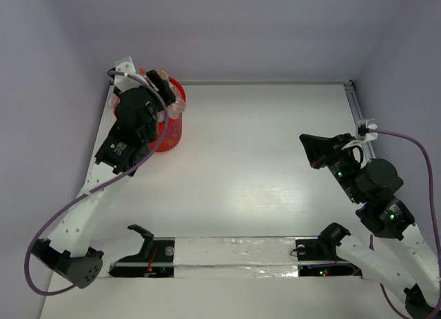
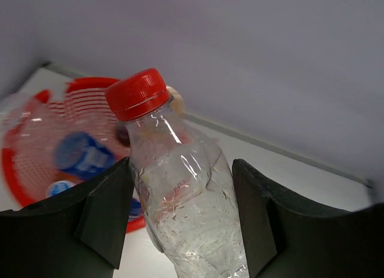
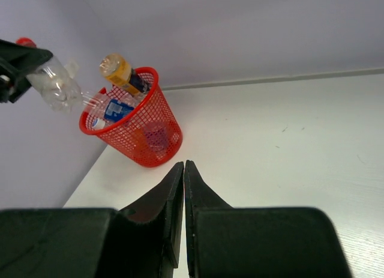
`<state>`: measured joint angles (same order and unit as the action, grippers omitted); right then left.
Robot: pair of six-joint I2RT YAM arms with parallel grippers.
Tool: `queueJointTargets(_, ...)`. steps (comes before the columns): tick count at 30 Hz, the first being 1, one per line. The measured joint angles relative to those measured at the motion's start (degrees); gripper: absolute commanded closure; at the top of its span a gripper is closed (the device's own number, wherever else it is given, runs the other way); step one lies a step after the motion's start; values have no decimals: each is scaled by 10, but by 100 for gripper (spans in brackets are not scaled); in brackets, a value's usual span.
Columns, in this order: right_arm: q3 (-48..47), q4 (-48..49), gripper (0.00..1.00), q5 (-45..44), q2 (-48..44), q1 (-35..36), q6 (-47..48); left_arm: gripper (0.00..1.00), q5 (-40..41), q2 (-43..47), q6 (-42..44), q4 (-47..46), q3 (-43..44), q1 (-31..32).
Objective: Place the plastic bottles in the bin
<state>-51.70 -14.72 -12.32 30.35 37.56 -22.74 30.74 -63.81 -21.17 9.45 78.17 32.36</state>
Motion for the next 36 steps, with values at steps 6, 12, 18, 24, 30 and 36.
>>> queueJointTargets(6, 2, 4, 91, 13, 0, 0, -1, 76, 14, 0, 35, 8, -72, -135)
queueJointTargets(12, 14, 15, 91, 26, 1, 0, -2, 76, 4, -49, 48, -12, -92, -203)
queueJointTargets(18, 17, 20, 91, 33, 5, 0, -5, 72, 3, -65, 49, -71, -129, -205)
queueJointTargets(24, 17, 24, 90, 39, 15, 0, -10, 40, 8, -75, 55, -115, -140, -206)
queueJointTargets(30, 19, 29, 90, 40, 26, 0, -14, 5, -10, -77, 59, -119, -140, -206)
queueJointTargets(36, 19, 37, 90, 48, 43, 0, -18, 1, -68, -53, 56, -97, -125, -201)
